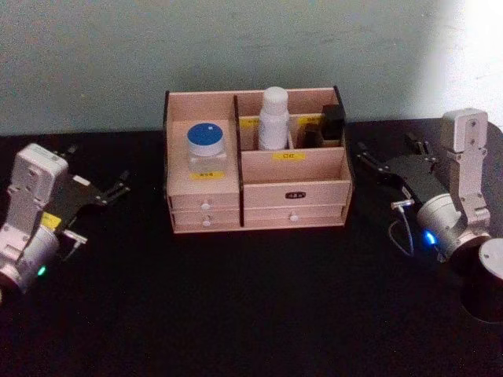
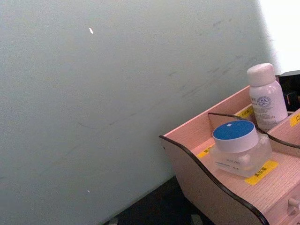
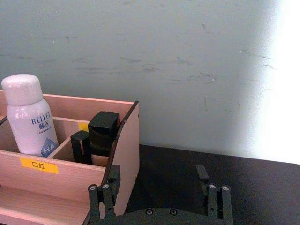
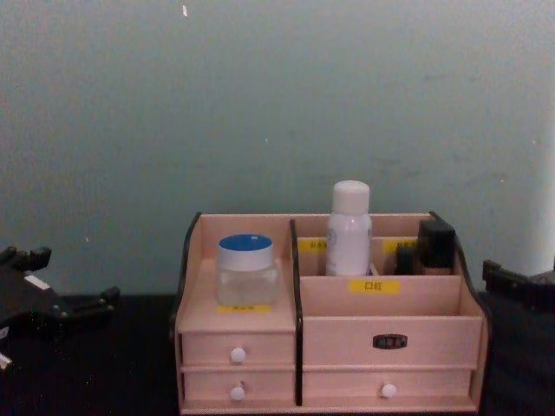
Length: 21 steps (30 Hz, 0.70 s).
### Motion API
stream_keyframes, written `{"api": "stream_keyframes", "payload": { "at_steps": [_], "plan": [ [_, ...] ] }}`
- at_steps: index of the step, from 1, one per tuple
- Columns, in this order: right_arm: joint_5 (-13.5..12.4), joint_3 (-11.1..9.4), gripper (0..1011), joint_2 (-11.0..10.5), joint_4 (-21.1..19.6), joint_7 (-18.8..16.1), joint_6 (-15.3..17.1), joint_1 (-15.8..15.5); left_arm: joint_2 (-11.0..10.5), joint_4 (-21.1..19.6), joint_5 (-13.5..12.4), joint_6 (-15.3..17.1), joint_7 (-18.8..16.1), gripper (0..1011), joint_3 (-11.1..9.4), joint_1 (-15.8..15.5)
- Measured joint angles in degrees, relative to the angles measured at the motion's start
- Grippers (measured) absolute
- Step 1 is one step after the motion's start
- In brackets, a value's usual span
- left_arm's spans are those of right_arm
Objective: Pick up the facial cleanser and watermelon frost from the table and place them into the tiered storage box.
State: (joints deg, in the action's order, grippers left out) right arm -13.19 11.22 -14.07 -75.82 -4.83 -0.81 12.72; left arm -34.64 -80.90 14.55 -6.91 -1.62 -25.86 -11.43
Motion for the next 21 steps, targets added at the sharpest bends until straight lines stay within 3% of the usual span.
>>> {"api": "stream_keyframes", "payload": {
  "at_steps": [21],
  "plan": [
    [-0.08, 0.0, 1003, 0.0, -0.03, 0.0, -0.04, 0.0, 0.0, 0.0, 0.0, 0.0, 0.0, 1001, 0.0, 0.0]
  ]
}}
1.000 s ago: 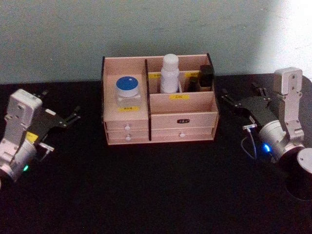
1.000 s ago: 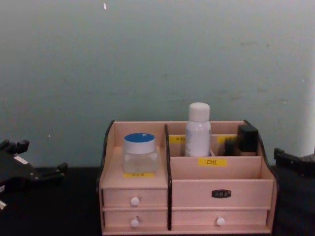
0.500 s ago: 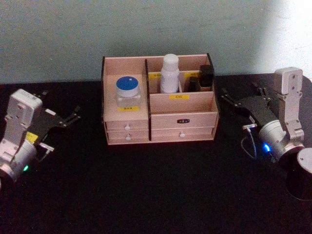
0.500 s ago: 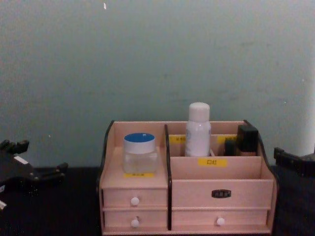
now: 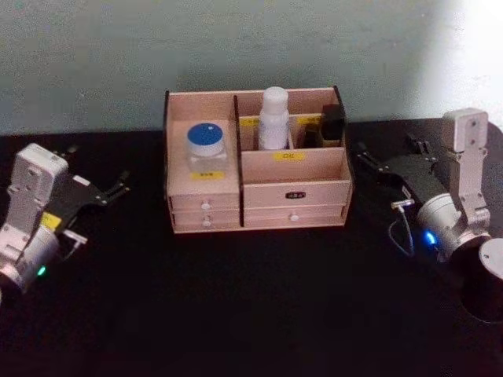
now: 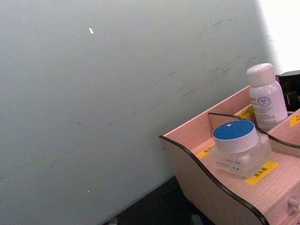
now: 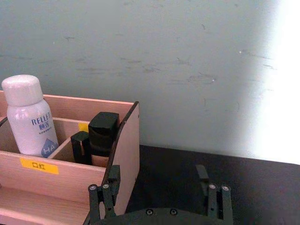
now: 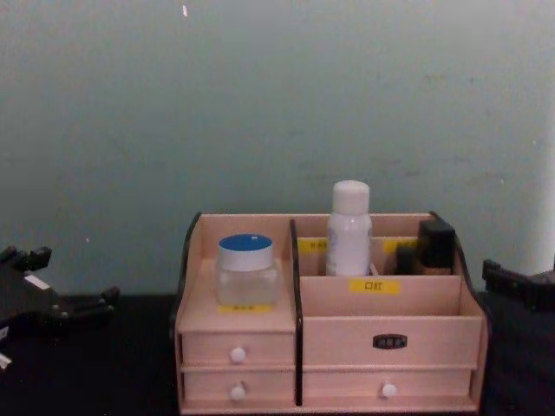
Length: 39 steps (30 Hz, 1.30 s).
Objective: Pick up the facial cleanser and watermelon frost from the table and place them into the tiered storage box.
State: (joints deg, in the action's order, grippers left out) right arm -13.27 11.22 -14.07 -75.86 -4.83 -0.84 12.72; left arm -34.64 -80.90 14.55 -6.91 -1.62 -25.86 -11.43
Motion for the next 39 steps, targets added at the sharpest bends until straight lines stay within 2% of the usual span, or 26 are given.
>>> {"api": "stream_keyframes", "payload": {
  "at_steps": [39],
  "plan": [
    [0.0, 0.0, 1003, 0.0, 0.01, 0.0, 0.0, 0.0, 0.0, 0.0, 0.0, 0.0, 0.0, 1001, 0.0, 0.0]
  ]
}}
